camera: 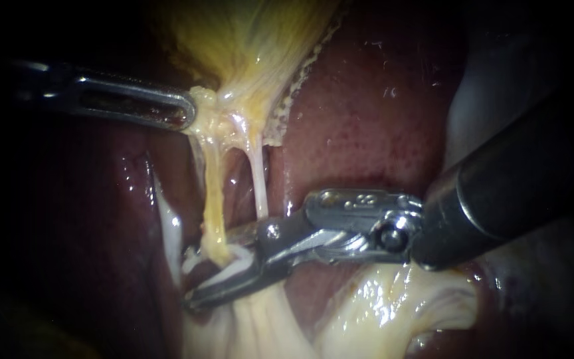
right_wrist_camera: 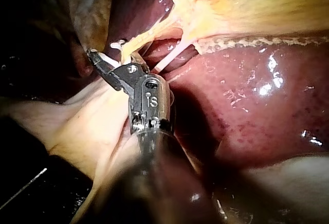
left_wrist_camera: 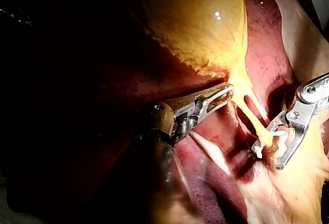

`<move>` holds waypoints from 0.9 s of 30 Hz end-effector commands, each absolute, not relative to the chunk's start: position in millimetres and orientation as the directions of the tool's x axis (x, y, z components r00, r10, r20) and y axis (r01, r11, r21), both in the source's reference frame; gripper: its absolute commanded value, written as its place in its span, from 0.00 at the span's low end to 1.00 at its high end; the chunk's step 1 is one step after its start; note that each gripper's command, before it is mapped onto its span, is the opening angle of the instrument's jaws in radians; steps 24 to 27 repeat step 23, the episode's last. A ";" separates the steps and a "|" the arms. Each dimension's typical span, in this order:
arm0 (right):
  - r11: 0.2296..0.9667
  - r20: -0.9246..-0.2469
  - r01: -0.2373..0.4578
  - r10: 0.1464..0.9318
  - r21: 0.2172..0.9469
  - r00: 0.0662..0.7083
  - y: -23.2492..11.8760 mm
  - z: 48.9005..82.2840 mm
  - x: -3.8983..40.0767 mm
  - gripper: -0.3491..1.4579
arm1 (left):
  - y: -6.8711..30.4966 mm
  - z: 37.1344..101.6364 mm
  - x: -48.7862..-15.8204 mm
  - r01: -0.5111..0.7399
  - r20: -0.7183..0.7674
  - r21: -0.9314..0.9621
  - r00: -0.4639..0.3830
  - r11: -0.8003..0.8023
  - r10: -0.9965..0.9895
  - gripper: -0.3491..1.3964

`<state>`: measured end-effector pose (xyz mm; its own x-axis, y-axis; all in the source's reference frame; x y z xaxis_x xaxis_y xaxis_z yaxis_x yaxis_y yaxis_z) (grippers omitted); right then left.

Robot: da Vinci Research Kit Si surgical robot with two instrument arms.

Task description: Clipping first clip left tube

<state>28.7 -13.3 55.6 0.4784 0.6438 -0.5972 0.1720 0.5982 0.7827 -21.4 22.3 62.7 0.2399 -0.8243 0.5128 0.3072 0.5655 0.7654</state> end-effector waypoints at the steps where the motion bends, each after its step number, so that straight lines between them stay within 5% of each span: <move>1: 0.603 -0.596 0.166 0.636 0.780 0.489 -13.4 55.8 28.6 0.25 | 22.4 62.7 -21.4 0.307 0.513 0.766 0.240 0.565 -0.824 0.00; 6: 0.614 -0.588 0.138 0.630 0.777 0.507 -13.5 56.0 28.2 0.00 | 22.3 62.7 -21.4 0.307 0.513 0.765 0.240 0.565 -0.824 0.00; 27: 0.634 -0.603 0.128 0.624 0.763 0.497 -13.0 56.8 27.7 0.00 | 22.3 62.6 -21.4 0.307 0.513 0.765 0.240 0.565 -0.825 0.00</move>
